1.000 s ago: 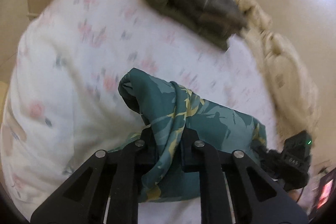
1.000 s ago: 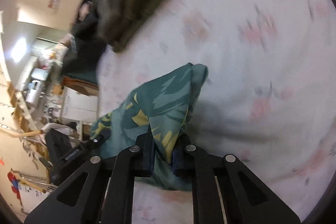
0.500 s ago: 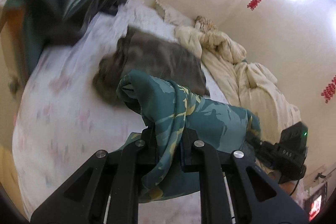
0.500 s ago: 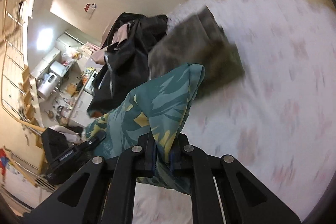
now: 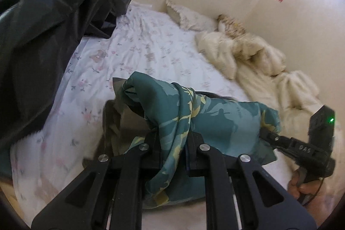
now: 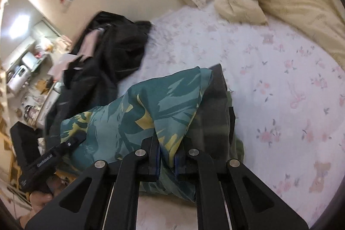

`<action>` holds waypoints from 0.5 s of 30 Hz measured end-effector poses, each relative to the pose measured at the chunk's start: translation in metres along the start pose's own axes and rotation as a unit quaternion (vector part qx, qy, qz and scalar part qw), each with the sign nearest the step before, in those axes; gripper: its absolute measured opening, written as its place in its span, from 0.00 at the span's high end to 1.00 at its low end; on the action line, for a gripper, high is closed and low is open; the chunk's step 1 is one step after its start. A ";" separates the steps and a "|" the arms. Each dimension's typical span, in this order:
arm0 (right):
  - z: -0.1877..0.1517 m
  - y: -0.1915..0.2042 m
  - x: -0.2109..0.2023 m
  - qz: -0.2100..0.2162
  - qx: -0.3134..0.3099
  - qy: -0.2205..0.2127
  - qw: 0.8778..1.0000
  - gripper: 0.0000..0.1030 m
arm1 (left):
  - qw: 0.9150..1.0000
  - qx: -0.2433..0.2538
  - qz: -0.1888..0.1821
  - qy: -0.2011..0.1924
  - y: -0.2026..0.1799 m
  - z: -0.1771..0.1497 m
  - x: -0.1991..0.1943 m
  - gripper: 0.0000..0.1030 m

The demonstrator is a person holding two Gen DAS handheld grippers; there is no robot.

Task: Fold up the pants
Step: 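Lift the folded shorts with both tools and place them atop the camouflage stack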

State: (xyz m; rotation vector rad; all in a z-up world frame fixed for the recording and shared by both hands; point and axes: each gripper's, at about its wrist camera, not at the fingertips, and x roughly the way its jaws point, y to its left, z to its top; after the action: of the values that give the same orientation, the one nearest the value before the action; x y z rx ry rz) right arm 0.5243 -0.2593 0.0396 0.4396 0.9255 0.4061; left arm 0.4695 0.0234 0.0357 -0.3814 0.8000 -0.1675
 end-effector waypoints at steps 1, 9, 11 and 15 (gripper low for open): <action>0.002 -0.007 0.011 0.001 0.009 0.006 1.000 0.91 | 1.000 -0.005 0.002 0.006 0.006 -0.001 0.010 0.88; 0.006 -0.050 0.015 -0.034 0.046 -0.020 0.998 0.42 | 0.998 -0.037 -0.001 -0.052 0.048 -0.011 0.016 0.45; 0.005 -0.057 0.008 -0.039 0.049 -0.023 0.998 0.42 | 0.995 -0.063 0.053 -0.061 0.062 -0.010 0.011 0.45; 0.003 -0.064 -0.011 -0.068 0.047 -0.020 0.996 0.42 | 0.986 -0.096 0.126 -0.055 0.084 -0.010 0.005 0.47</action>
State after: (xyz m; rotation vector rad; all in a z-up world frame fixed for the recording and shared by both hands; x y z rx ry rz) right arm 0.5302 -0.3188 0.0147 0.4669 0.9318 0.2295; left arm 0.4659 0.0969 -0.0072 -0.4632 0.7502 0.1671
